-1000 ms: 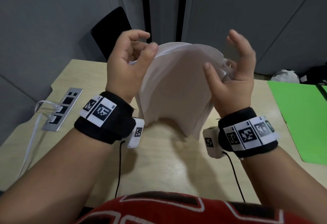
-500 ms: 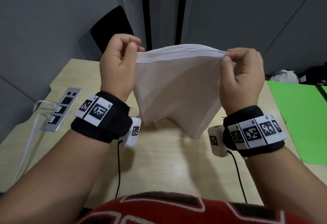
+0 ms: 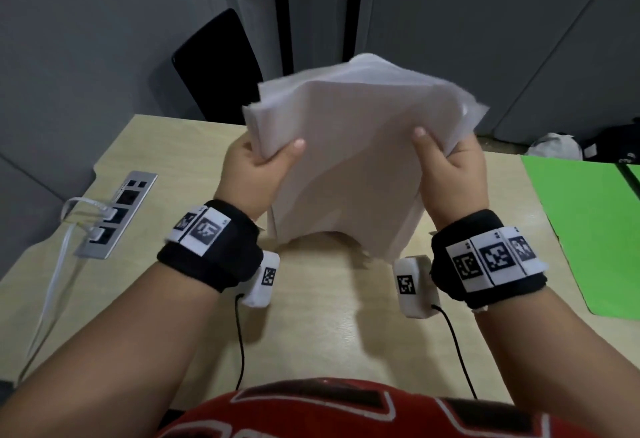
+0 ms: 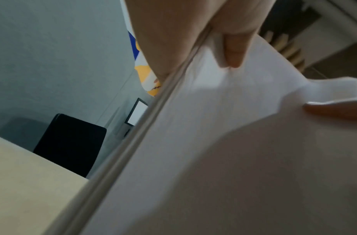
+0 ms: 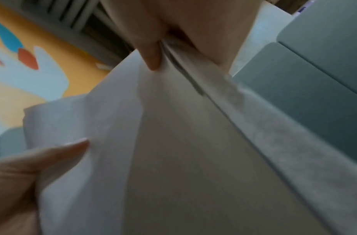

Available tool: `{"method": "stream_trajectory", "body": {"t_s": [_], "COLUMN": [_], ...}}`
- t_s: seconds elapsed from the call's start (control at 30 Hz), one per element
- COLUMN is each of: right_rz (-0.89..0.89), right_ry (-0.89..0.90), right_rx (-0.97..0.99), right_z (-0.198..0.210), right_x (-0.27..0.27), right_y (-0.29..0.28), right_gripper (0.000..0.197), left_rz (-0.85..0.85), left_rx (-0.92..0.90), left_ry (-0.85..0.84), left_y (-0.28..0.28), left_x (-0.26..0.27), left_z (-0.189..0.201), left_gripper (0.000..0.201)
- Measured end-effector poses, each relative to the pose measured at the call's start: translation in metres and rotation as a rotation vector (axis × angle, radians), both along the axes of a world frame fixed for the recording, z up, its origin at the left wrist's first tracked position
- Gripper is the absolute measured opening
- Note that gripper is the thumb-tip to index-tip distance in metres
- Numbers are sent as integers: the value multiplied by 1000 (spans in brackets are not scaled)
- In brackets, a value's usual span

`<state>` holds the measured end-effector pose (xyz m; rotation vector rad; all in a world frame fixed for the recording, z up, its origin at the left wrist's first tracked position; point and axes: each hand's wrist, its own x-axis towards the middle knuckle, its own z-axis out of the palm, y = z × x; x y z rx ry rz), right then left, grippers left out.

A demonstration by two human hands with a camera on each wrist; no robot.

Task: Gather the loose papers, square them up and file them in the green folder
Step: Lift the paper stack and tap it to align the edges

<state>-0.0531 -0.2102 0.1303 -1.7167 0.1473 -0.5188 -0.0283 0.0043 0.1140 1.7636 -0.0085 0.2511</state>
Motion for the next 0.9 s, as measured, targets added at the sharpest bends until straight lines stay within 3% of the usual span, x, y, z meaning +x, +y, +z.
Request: {"method": "stream_trajectory", "body": {"t_s": [0.07, 0.17, 0.27, 0.37, 0.5, 0.6, 0.73, 0.8, 0.9], "right_rz": [3, 5, -8, -24, -75, -154, -205, -153, -90], "right_ry": [-142, -212, -270, -337, -345, -343, -319, -311, -225], "right_rx": [66, 0, -182, -445, -535, -518, -433, -228, 16], "right_z": [7, 11, 15, 16, 16, 15, 13, 14, 7], "right_x": [-2, -4, -4, -2, 1, 4, 4, 0, -4], "right_y": [-4, -10, -9, -1, 1, -7, -12, -8, -9], "right_gripper": [31, 49, 44, 28, 19, 17, 14, 19, 37], "left_rz": [-26, -134, -195, -223, -134, -35, -7, -118, -260], "left_rx": [-103, -144, -144, 7, 287, 308, 180, 18, -123], "left_ry": [-87, -162, -229, -362, -492, -525, -476, -443, -327], "left_y": [6, 14, 12, 6, 3, 8, 11, 10, 14], "left_x": [-2, -1, -4, -5, 0, 1, -1, -3, -2], "left_z": [11, 15, 22, 33, 38, 37, 36, 34, 22], "left_gripper": [24, 37, 42, 49, 22, 18, 9, 25, 70]}}
